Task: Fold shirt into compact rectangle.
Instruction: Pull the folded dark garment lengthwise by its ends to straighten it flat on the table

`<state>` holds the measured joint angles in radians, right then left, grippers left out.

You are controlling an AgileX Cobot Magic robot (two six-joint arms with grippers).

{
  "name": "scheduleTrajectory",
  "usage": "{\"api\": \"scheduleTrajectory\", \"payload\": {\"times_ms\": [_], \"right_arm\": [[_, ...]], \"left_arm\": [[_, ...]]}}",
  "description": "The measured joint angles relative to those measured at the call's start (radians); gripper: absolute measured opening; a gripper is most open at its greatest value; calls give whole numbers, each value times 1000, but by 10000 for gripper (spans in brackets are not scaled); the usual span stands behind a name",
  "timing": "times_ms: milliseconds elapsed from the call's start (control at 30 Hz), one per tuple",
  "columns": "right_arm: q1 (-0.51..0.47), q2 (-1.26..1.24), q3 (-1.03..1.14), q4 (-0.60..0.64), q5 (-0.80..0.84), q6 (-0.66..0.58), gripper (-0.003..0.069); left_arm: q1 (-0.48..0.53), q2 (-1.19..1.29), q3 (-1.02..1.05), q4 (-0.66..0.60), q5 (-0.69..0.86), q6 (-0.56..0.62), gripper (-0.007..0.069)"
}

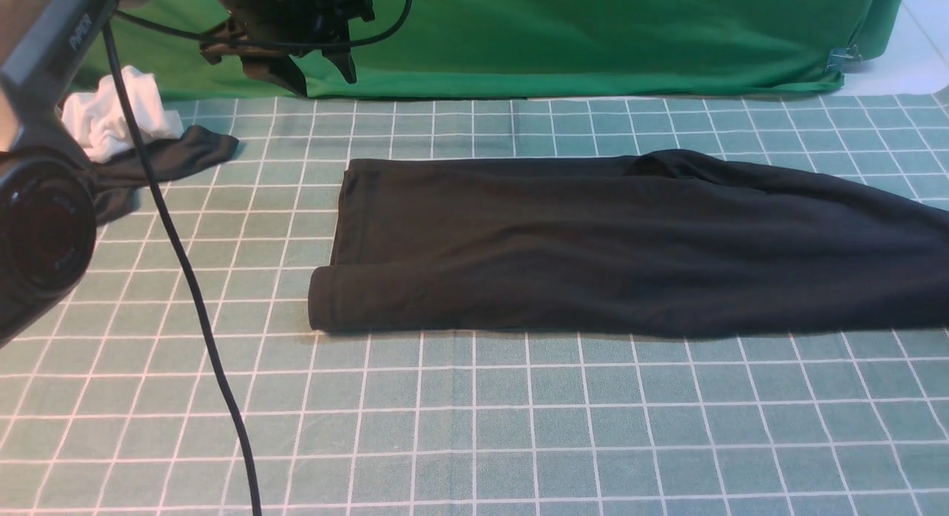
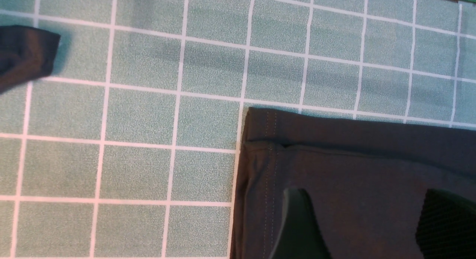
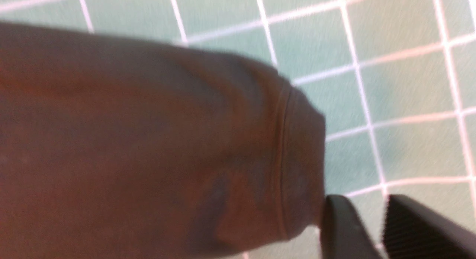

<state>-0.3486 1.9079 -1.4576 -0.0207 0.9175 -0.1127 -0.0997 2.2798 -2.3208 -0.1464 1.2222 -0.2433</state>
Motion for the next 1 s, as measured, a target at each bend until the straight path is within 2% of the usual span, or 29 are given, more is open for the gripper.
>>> {"api": "scheduleTrajectory", "payload": {"times_ms": [133, 267, 400, 467, 533, 567, 600, 633, 700, 800, 833, 867, 933, 1000], "right_arm": [[0, 49, 13, 1, -35, 0, 425], [0, 119, 13, 11, -93, 3, 470], [0, 182, 12, 59, -136, 2, 470], [-1, 189, 9, 90, -140, -11, 443], [-1, 195, 4, 120, -139, -46, 365], [-1, 196, 4, 123, -138, -50, 354], [-1, 196, 3, 150, -135, -70, 248], [-1, 196, 3, 155, -133, -73, 234], [-1, 194, 3, 171, -128, -85, 92], [-1, 181, 5, 174, -114, -105, 55], [-1, 178, 5, 174, -109, -105, 54], [-1, 162, 12, 174, -91, -106, 52], [-1, 130, 14, 173, -74, -106, 52], [-1, 96, 14, 172, -72, -107, 52]], "left_arm": [[0, 0, 0, 0, 0, 0, 391], [0, 0, 0, 0, 0, 0, 391], [0, 0, 0, 0, 0, -1, 391], [0, 0, 0, 0, 0, -1, 391], [0, 0, 0, 0, 0, 3, 388], [0, 0, 0, 0, 0, 5, 387], [0, 0, 2, 0, -1, 17, 370], [0, 0, 4, 0, -2, 17, 362], [0, -5, 34, -11, -4, 26, 304], [0, -40, 154, -67, -6, 72, 168], [0, -49, 164, -71, -6, 77, 160], [0, -95, 259, -100, -8, 95, 94], [-1, -171, 392, -123, -8, 103, 36], [-1, -240, 507, -121, -4, 108, 15]]}}
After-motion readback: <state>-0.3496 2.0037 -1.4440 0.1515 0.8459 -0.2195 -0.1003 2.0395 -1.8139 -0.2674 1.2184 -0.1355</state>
